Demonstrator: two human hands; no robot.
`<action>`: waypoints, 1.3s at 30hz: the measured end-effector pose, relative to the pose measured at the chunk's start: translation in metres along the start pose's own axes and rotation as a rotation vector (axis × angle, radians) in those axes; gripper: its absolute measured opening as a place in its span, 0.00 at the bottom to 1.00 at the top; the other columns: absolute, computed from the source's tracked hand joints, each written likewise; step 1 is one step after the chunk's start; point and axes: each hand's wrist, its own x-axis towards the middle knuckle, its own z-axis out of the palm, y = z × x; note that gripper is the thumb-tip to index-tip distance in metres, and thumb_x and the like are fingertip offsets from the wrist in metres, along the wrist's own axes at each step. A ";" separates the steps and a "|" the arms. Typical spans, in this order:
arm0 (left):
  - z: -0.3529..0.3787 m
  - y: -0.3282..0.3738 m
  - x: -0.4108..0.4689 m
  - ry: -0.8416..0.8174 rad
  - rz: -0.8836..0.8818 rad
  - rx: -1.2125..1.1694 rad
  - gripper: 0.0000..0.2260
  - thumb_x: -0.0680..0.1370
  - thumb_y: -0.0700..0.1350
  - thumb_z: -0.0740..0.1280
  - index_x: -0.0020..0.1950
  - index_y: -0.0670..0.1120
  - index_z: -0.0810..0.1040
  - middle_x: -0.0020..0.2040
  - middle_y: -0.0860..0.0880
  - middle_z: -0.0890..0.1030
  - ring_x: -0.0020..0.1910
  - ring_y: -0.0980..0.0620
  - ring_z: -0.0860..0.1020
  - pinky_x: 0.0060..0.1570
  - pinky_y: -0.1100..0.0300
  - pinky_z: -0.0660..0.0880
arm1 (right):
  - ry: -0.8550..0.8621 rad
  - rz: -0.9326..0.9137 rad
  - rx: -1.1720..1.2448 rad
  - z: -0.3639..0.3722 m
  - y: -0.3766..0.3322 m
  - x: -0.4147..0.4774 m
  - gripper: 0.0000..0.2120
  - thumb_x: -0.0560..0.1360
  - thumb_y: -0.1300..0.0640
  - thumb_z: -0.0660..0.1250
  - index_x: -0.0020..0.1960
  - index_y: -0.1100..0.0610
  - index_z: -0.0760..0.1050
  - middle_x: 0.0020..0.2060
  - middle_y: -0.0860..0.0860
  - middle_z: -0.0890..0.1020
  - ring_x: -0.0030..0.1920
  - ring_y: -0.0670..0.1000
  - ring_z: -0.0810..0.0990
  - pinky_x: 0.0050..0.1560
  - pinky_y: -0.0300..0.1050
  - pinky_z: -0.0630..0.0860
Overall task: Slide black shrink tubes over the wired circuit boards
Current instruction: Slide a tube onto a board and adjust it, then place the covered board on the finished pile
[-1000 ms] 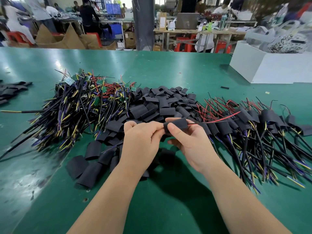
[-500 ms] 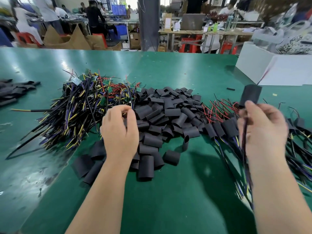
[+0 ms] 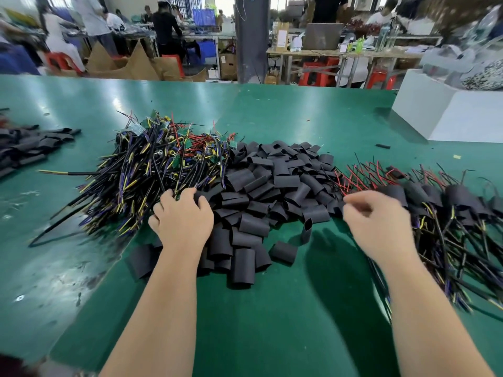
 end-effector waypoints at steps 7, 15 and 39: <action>-0.003 0.003 0.001 0.148 -0.029 0.033 0.14 0.79 0.53 0.60 0.64 0.57 0.75 0.68 0.44 0.68 0.66 0.41 0.63 0.66 0.47 0.55 | -0.026 0.099 -0.072 0.007 0.005 0.000 0.12 0.75 0.62 0.64 0.57 0.58 0.79 0.41 0.50 0.78 0.43 0.53 0.77 0.47 0.44 0.72; 0.004 -0.004 0.010 0.065 0.026 0.050 0.16 0.81 0.53 0.54 0.68 0.56 0.72 0.73 0.48 0.66 0.70 0.44 0.59 0.67 0.46 0.51 | -0.027 0.138 -0.128 0.007 0.013 0.007 0.14 0.74 0.61 0.65 0.59 0.59 0.79 0.55 0.57 0.81 0.51 0.56 0.77 0.51 0.43 0.69; -0.031 0.012 -0.023 -0.784 0.761 -1.113 0.07 0.73 0.46 0.68 0.43 0.48 0.85 0.33 0.49 0.78 0.30 0.56 0.72 0.37 0.68 0.69 | -0.725 0.556 1.156 0.028 -0.024 -0.009 0.22 0.72 0.48 0.65 0.58 0.62 0.75 0.48 0.59 0.85 0.24 0.46 0.76 0.25 0.36 0.72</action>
